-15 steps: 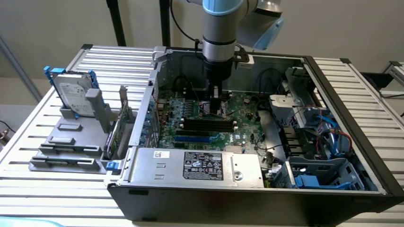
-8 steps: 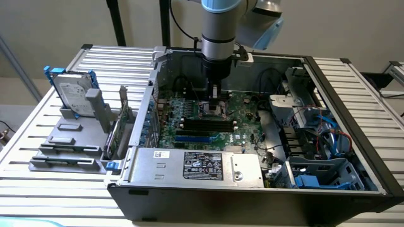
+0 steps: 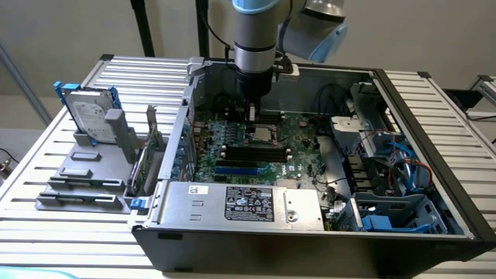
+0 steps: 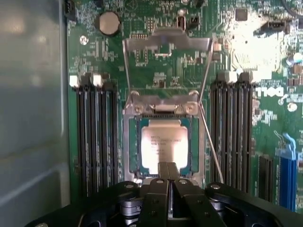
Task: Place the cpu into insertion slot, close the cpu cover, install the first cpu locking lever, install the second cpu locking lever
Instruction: 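Place the cpu into insertion slot, then close the cpu cover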
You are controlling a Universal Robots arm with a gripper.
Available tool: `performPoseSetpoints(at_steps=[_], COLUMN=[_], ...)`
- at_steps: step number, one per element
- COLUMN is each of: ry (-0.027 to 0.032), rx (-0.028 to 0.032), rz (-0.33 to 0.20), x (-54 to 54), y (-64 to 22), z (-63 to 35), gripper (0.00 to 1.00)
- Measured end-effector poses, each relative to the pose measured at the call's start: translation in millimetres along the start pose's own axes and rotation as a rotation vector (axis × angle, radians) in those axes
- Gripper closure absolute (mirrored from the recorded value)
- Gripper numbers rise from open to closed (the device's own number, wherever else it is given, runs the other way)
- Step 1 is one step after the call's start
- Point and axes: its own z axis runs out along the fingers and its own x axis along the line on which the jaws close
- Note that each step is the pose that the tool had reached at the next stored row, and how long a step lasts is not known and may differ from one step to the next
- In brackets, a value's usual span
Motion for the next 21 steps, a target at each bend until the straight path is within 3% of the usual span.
performPoseSetpoints(at_steps=[5,21], ry=[0.0,0.0004], rx=[0.0001,0.0], rz=[0.0,0.0], x=[-1.3,-1.4], y=[-14.1,-14.7], z=[-3.7,-4.0], gripper=[0.89,0.89])
